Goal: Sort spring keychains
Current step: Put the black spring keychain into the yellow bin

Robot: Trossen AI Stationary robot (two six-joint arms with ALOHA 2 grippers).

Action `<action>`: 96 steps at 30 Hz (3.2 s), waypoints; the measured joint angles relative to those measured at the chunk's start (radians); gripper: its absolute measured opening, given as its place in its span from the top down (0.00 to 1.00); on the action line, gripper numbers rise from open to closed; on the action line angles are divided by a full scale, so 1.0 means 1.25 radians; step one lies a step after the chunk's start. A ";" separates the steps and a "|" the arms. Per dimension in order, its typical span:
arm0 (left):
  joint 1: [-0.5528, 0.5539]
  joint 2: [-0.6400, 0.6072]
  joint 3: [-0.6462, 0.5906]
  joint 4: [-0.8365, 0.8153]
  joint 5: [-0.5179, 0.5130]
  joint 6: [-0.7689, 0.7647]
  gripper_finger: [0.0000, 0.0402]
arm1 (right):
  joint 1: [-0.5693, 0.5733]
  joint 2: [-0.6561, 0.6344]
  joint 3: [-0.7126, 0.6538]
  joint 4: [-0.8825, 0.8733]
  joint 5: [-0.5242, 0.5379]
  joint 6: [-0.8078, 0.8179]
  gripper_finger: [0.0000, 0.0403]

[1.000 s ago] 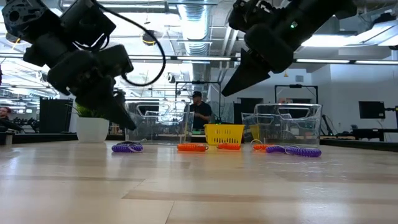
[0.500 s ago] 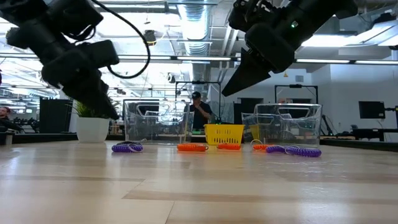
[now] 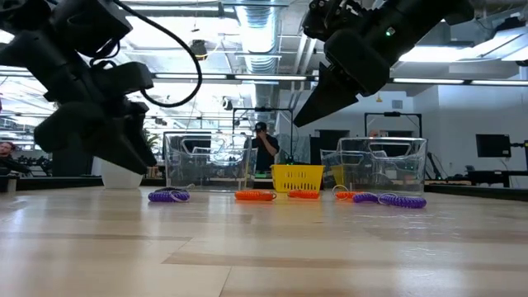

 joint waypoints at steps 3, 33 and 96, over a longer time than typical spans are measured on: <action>0.000 0.015 0.000 0.034 0.004 0.019 0.57 | 0.000 0.000 0.000 0.000 0.000 0.000 1.00; 0.094 0.129 -0.001 0.130 0.076 -0.107 0.57 | 0.000 0.000 0.001 0.006 -0.006 0.000 1.00; 0.071 0.114 -0.005 0.136 0.100 0.007 0.89 | 0.000 0.000 0.001 0.006 -0.006 0.000 1.00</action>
